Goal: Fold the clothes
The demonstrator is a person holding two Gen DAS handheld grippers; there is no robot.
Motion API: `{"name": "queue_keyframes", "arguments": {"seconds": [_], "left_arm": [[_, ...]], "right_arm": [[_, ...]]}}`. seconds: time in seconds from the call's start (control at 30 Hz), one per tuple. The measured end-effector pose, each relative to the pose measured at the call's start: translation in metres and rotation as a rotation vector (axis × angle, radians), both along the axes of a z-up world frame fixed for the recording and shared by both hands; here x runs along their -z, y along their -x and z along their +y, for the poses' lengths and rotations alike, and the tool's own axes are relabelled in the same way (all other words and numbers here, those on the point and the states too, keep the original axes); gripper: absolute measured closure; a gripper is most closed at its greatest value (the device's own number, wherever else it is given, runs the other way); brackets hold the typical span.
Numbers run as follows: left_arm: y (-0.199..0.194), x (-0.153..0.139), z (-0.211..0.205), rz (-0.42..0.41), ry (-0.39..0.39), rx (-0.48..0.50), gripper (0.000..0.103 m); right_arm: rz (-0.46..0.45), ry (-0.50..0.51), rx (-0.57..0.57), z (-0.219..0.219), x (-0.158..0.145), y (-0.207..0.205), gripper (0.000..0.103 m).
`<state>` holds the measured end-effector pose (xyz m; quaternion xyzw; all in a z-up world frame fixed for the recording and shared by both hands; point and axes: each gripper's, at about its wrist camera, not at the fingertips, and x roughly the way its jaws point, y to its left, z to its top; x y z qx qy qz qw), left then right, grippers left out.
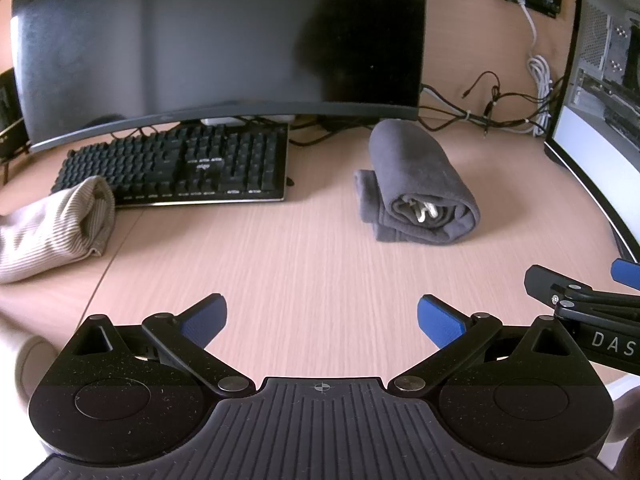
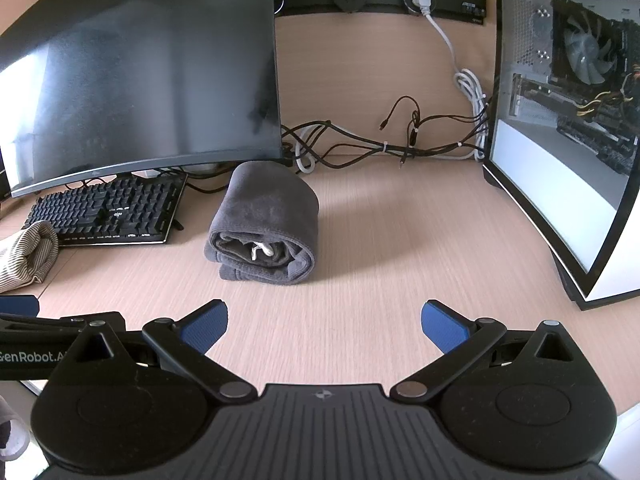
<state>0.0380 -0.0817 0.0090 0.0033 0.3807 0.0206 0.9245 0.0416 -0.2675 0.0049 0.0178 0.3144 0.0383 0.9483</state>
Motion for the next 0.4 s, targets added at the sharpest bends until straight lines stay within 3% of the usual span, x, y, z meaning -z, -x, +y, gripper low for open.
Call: {"name": "queue_keyframes", "arguments": {"seconds": [0.4], "left_arm": [[-0.0075,0.0019,0.0004,-0.003,-0.008,0.011,0.0]], "right_arm": [[0.02,-0.001,0.004,0.0008,0.0043,-0.0078,0.0]]}}
